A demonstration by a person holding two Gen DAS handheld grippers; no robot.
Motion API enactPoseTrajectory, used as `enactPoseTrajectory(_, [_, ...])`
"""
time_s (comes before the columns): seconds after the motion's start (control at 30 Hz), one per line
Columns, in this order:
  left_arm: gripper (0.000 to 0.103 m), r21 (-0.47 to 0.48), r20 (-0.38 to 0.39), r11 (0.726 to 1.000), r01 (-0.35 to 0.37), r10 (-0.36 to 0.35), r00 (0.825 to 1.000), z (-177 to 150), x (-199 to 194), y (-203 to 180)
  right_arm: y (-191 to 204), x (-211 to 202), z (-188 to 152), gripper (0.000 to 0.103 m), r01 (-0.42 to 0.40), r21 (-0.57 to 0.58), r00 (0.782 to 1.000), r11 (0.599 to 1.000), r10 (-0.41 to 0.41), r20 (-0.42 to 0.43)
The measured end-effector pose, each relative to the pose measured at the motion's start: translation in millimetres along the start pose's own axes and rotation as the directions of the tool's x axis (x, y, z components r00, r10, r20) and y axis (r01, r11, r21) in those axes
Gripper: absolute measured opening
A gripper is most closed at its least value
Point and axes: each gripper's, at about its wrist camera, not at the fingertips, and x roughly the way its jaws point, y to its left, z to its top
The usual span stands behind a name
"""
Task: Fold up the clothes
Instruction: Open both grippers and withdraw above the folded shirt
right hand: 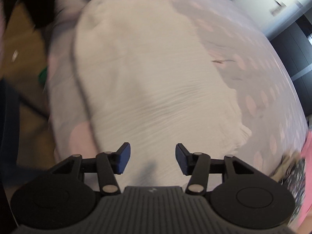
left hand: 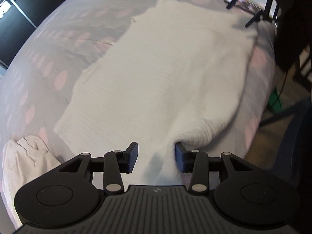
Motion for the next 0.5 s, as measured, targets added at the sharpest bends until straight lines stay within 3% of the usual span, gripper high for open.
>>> enactPoseTrajectory(0.1, [0.038,-0.057,0.056,0.998,0.027,-0.024,0.998,11,-6,21,-32,6,6,0.055,0.022,0.194,1.0,0.981,-0.025,0.014])
enactPoseTrajectory(0.2, [0.038,-0.09,0.086,0.996,0.025,-0.018,0.996,15,-13,38,-66,16,3,0.055,0.052,0.403,0.998,0.914,-0.057,0.001])
enactPoseTrajectory(0.27, [0.038,-0.11,0.089,0.994,0.006,0.004,0.996,21,-21,47,-82,21,-6,0.055,0.074,0.551,0.997,0.831,-0.08,-0.014])
enactPoseTrajectory(0.33, [0.038,-0.143,0.089,0.989,-0.035,0.048,0.995,21,-21,58,-98,31,-16,0.055,0.076,0.686,0.996,0.724,-0.081,-0.024])
enactPoseTrajectory(0.43, [0.038,-0.231,0.045,0.968,-0.098,0.111,0.993,20,-5,78,-127,45,-31,0.055,0.045,0.826,0.999,0.562,-0.042,-0.026])
enactPoseTrajectory(0.5, [0.038,-0.265,-0.008,0.95,-0.165,0.169,0.986,22,10,88,-139,54,-37,0.055,0.039,0.873,0.999,0.486,-0.027,-0.029])
